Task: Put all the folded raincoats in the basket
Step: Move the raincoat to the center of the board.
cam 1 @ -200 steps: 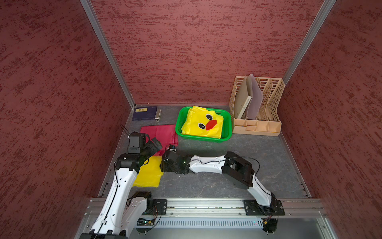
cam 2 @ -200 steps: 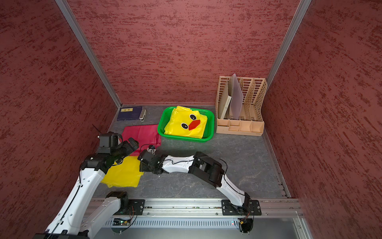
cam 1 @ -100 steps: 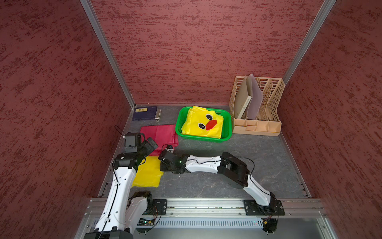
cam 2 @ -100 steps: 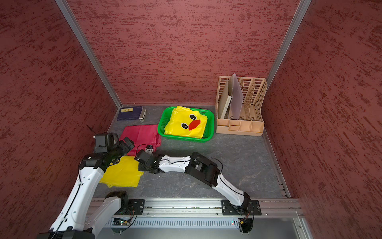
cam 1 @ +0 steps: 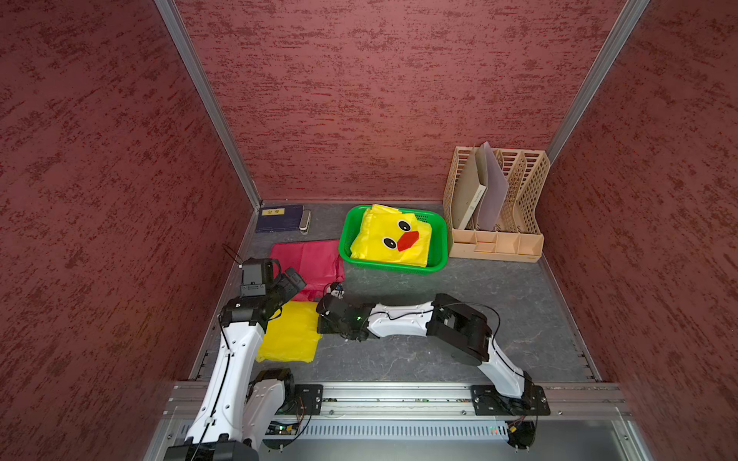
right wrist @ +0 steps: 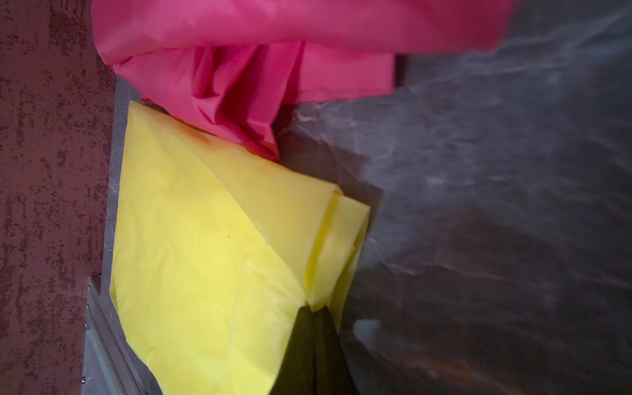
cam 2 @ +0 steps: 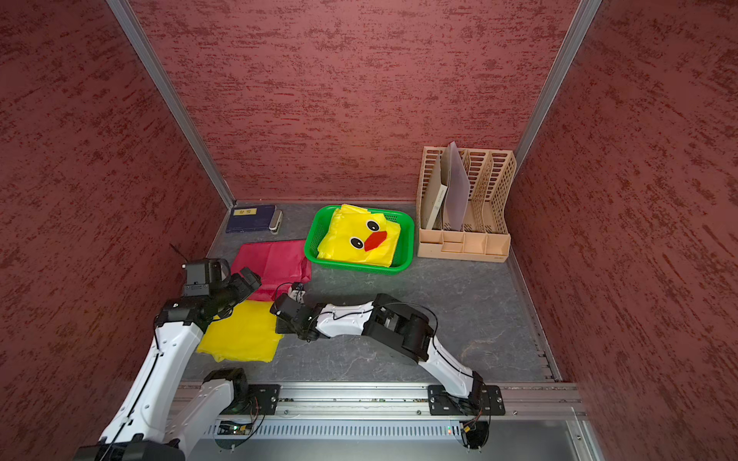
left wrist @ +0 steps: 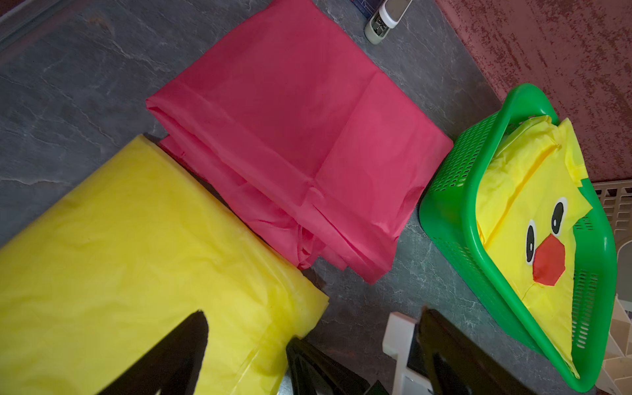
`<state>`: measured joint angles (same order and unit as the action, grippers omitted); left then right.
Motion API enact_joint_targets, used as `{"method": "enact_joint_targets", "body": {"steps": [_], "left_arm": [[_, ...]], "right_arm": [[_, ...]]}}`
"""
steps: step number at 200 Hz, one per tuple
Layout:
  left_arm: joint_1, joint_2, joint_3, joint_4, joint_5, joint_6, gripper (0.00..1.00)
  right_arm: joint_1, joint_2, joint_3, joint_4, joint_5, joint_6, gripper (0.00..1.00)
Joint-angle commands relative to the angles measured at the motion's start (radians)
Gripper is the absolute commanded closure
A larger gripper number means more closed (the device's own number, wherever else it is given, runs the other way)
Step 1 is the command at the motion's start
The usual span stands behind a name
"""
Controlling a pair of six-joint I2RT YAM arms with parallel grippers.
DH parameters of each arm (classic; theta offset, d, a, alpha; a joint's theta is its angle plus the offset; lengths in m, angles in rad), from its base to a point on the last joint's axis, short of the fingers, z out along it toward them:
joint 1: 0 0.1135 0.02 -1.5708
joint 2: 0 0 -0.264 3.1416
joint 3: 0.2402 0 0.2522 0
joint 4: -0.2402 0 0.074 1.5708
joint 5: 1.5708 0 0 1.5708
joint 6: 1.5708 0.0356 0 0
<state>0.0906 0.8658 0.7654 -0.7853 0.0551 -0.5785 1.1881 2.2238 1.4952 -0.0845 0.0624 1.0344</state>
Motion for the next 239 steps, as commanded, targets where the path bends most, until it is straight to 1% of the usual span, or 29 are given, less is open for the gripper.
{"method": "enact_joint_targets", "body": {"steps": [1, 19, 40, 69, 96, 128, 163, 166, 179, 210, 239], "left_arm": [[-0.002, -0.004, -0.014, 0.02, 0.006, 0.008, 0.0], [-0.023, -0.009, -0.012, 0.014, 0.007, 0.004, 0.0], [-0.087, -0.005, 0.003, -0.018, -0.021, -0.038, 0.0], [-0.249, 0.011, 0.03, -0.032, -0.092, -0.09, 0.0], [-0.361, 0.05, 0.037, -0.011, -0.111, -0.14, 0.0], [-0.488, 0.098, 0.054, 0.006, -0.168, -0.186, 0.0], [-0.582, 0.168, 0.073, 0.054, -0.169, -0.213, 0.0], [-0.59, 0.175, 0.076, 0.06, -0.169, -0.214, 0.0], [-0.626, 0.212, 0.081, 0.084, -0.163, -0.215, 0.0], [-0.699, 0.306, 0.088, 0.141, -0.132, -0.214, 0.0], [-0.734, 0.36, 0.072, 0.214, -0.076, -0.212, 0.0]], "right_arm": [[-0.014, -0.063, -0.119, -0.016, 0.05, -0.014, 1.0], [-0.023, -0.122, -0.215, -0.001, 0.059, -0.021, 1.0], [-0.039, -0.197, -0.33, 0.016, 0.048, -0.039, 1.0], [-0.084, -0.341, -0.523, 0.051, 0.043, -0.057, 1.0], [-0.121, -0.466, -0.626, -0.035, 0.049, -0.118, 1.0], [-0.167, -0.626, -0.766, -0.099, 0.059, -0.157, 1.0], [-0.236, -0.762, -0.882, -0.172, 0.054, -0.186, 1.0], [-0.243, -0.795, -0.89, -0.18, 0.054, -0.191, 1.0], [-0.27, -0.854, -0.922, -0.209, 0.053, -0.215, 1.0], [-0.345, -0.972, -0.956, -0.296, 0.039, -0.268, 1.0], [-0.413, -1.039, -0.952, -0.334, 0.021, -0.305, 1.0]]}}
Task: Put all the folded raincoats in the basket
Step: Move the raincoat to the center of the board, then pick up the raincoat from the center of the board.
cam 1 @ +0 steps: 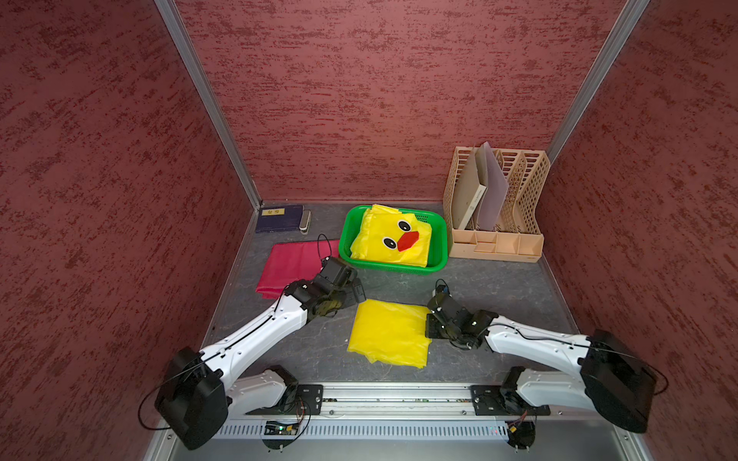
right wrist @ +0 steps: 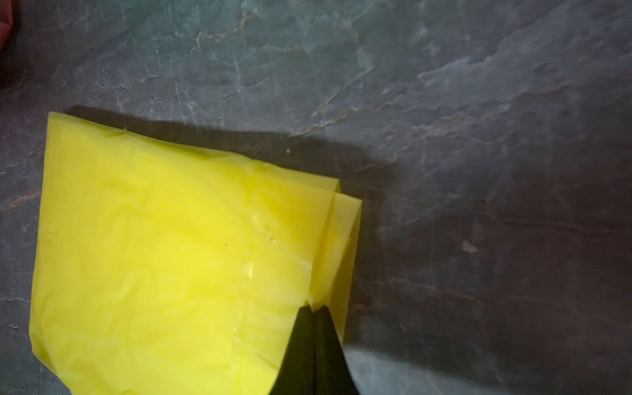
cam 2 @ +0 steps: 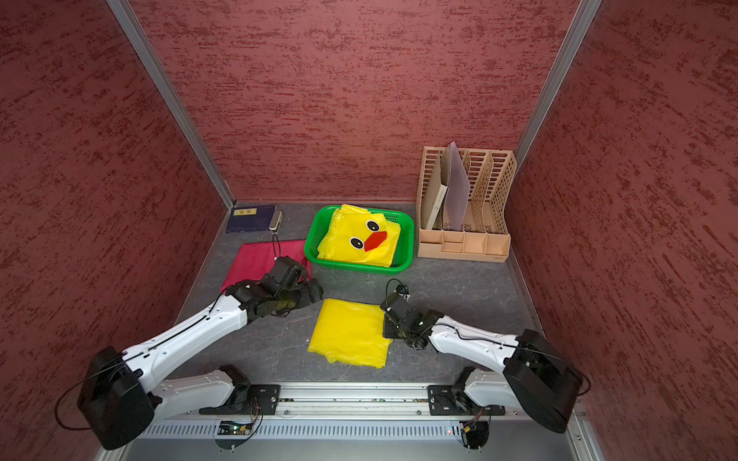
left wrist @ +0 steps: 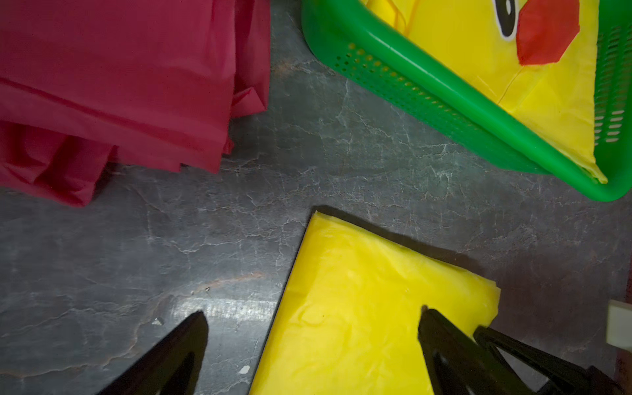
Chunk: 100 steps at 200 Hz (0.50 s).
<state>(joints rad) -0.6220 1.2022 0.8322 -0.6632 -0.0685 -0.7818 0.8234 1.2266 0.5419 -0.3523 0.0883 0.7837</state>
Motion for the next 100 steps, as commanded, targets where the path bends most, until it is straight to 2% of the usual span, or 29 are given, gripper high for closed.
{"method": "enact_joint_targets", "body": {"steps": [1, 31, 45, 74, 100], "left_arm": [[-0.021, 0.024, 0.004, 0.095, 0.051, -0.009, 0.0], [-0.022, 0.035, -0.038, 0.214, 0.144, -0.003, 0.0], [-0.022, 0.042, -0.05, 0.244, 0.181, 0.013, 0.0], [-0.029, 0.056, -0.067, 0.256, 0.235, 0.047, 0.0], [-0.045, 0.063, -0.1, 0.291, 0.288, 0.069, 0.0]], "right_arm": [[-0.05, -0.043, 0.002, -0.068, -0.005, -0.056, 1.0], [-0.099, -0.039, 0.018, -0.077, -0.046, -0.092, 1.0], [-0.101, -0.025, 0.028, -0.082, -0.056, -0.103, 0.94], [-0.105, -0.019, 0.03, -0.081, -0.058, -0.09, 0.55], [-0.106, -0.03, 0.054, -0.129, -0.055, -0.059, 0.4]]}}
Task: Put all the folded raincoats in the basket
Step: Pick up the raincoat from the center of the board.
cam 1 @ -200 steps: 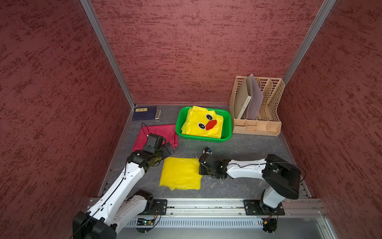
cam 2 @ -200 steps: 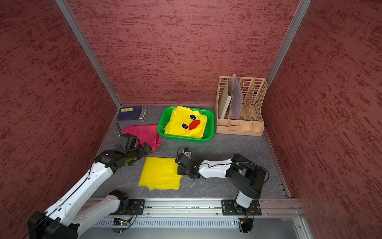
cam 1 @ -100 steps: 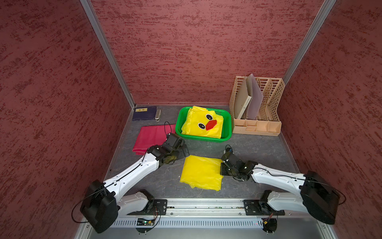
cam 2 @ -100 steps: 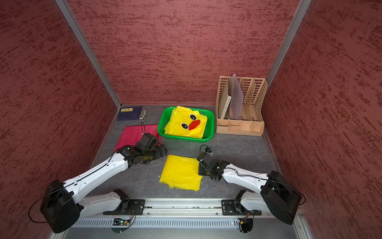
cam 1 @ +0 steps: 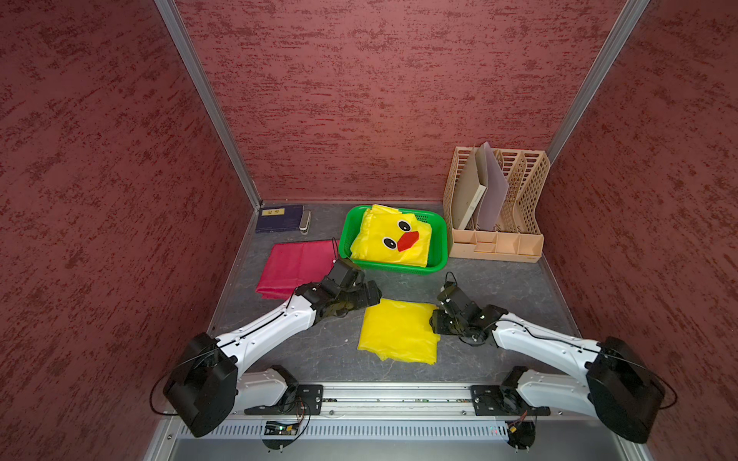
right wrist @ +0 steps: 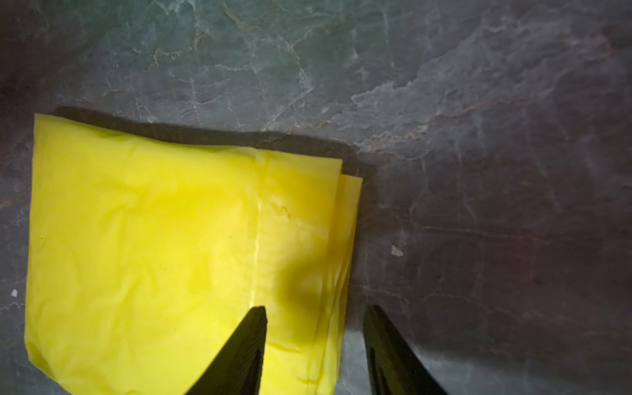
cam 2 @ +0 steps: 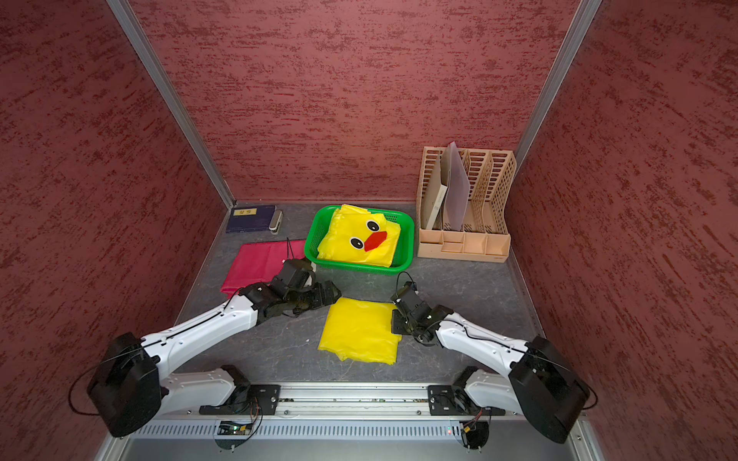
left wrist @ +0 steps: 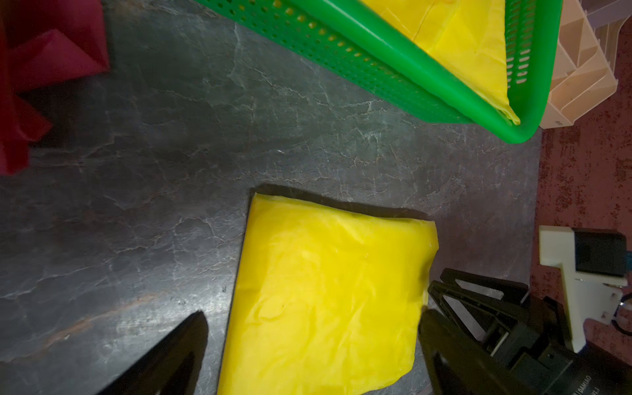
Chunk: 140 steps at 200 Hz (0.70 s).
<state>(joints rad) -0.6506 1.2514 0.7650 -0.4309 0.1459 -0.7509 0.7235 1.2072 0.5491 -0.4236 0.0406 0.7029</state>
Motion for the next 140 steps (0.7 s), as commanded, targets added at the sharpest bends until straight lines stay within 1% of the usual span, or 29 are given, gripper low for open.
{"method": "enact_joint_targets", "body": {"steps": [1, 22, 32, 41, 53, 55, 58, 60, 102, 119, 140], "left_arm": [[-0.017, 0.015, -0.034, 0.061, 0.076, 0.039, 0.0], [-0.038, 0.042, -0.038, 0.043, 0.088, 0.042, 0.0], [-0.049, 0.053, -0.034, 0.021, 0.081, 0.046, 0.0], [-0.059, 0.057, -0.037, 0.007, 0.077, 0.05, 0.0], [-0.07, 0.059, -0.041, -0.009, 0.073, 0.05, 0.0], [-0.07, 0.057, -0.042, -0.011, 0.072, 0.05, 0.0], [-0.072, 0.056, -0.043, -0.016, 0.073, 0.05, 0.0], [-0.072, 0.055, -0.045, -0.017, 0.073, 0.051, 0.0], [-0.079, 0.025, -0.087, -0.039, 0.098, 0.068, 0.0], [-0.081, 0.014, -0.105, -0.033, 0.114, 0.077, 0.0], [-0.081, 0.011, -0.131, -0.022, 0.127, 0.078, 0.0]], "right_arm": [[-0.007, -0.011, 0.048, -0.061, -0.007, 0.022, 0.4], [-0.007, -0.032, 0.074, -0.147, -0.001, 0.067, 0.31], [-0.007, -0.058, 0.067, -0.161, -0.009, 0.093, 0.28], [-0.007, -0.086, 0.055, -0.169, -0.02, 0.116, 0.23], [-0.007, -0.127, 0.038, -0.181, -0.032, 0.146, 0.14], [-0.007, -0.135, 0.035, -0.182, -0.033, 0.148, 0.12], [-0.007, -0.146, 0.03, -0.185, -0.034, 0.153, 0.04], [-0.007, -0.153, 0.026, -0.185, -0.034, 0.156, 0.02], [-0.007, -0.289, -0.022, -0.23, 0.022, 0.213, 0.02], [-0.007, -0.31, -0.04, -0.209, -0.003, 0.203, 0.02], [-0.007, -0.295, -0.052, -0.183, -0.051, 0.196, 0.02]]}}
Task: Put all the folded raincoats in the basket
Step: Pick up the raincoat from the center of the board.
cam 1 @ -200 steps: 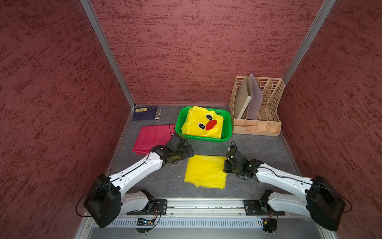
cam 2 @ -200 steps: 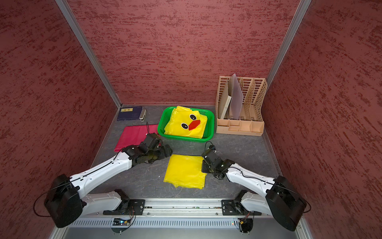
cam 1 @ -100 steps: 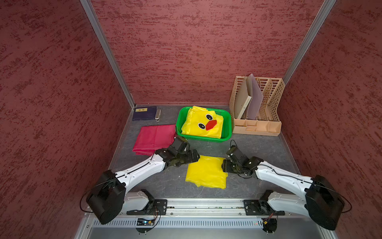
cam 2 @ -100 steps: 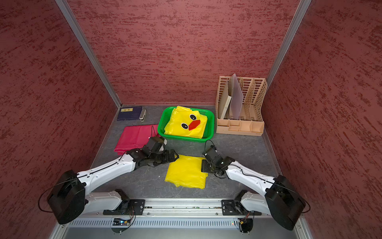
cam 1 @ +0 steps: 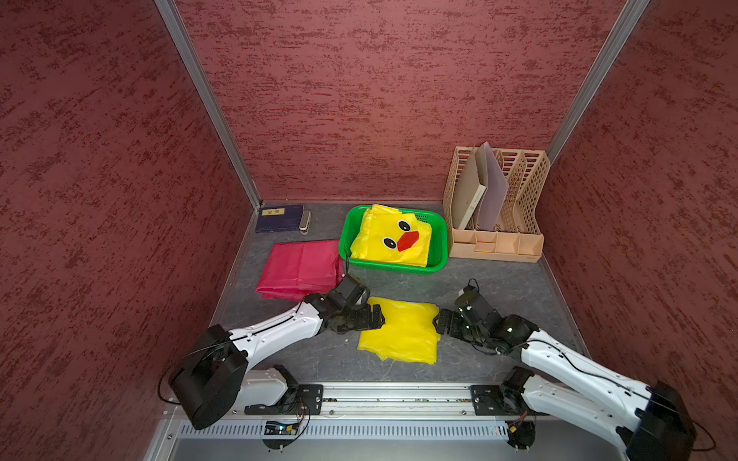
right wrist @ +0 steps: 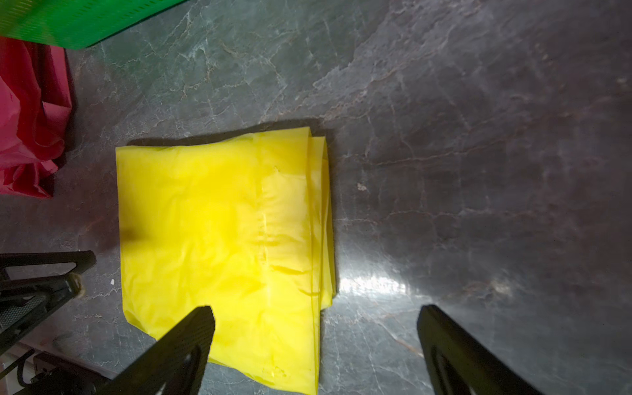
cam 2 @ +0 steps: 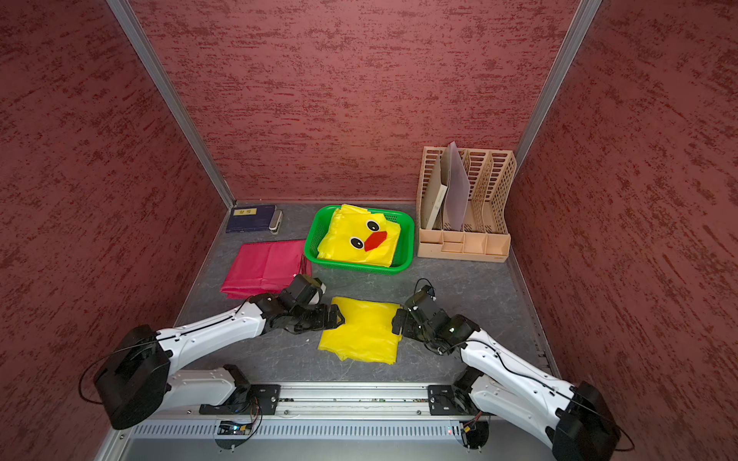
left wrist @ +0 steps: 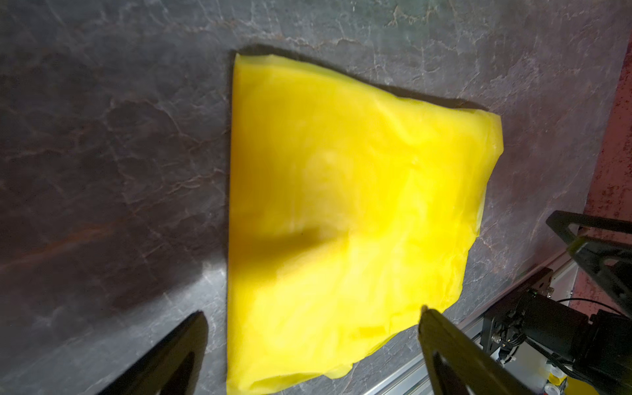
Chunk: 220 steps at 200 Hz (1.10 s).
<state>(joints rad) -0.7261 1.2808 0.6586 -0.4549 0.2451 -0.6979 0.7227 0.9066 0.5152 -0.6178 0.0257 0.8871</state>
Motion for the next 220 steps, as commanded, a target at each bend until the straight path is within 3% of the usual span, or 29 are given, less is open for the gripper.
{"method": "enact_joint_targets", "body": {"steps": [1, 61, 141, 191, 220], "left_arm": [[-0.005, -0.019, -0.026, 0.003, 0.028, 0.025, 0.0], [-0.015, 0.003, -0.071, 0.036, 0.067, 0.021, 0.0], [-0.016, 0.148, -0.021, 0.111, 0.048, 0.044, 0.0], [-0.018, 0.185, -0.02, 0.129, 0.052, 0.044, 0.0], [-0.018, 0.212, -0.016, 0.142, 0.061, 0.052, 0.03]], "right_arm": [[-0.006, 0.007, -0.02, 0.013, -0.038, 0.012, 0.02], [-0.004, 0.121, -0.078, 0.178, -0.153, 0.041, 0.06], [-0.003, 0.203, -0.086, 0.22, -0.117, 0.042, 0.07], [0.004, 0.287, -0.108, 0.278, -0.127, 0.049, 0.13], [0.01, 0.336, -0.11, 0.314, -0.13, 0.053, 0.22]]}}
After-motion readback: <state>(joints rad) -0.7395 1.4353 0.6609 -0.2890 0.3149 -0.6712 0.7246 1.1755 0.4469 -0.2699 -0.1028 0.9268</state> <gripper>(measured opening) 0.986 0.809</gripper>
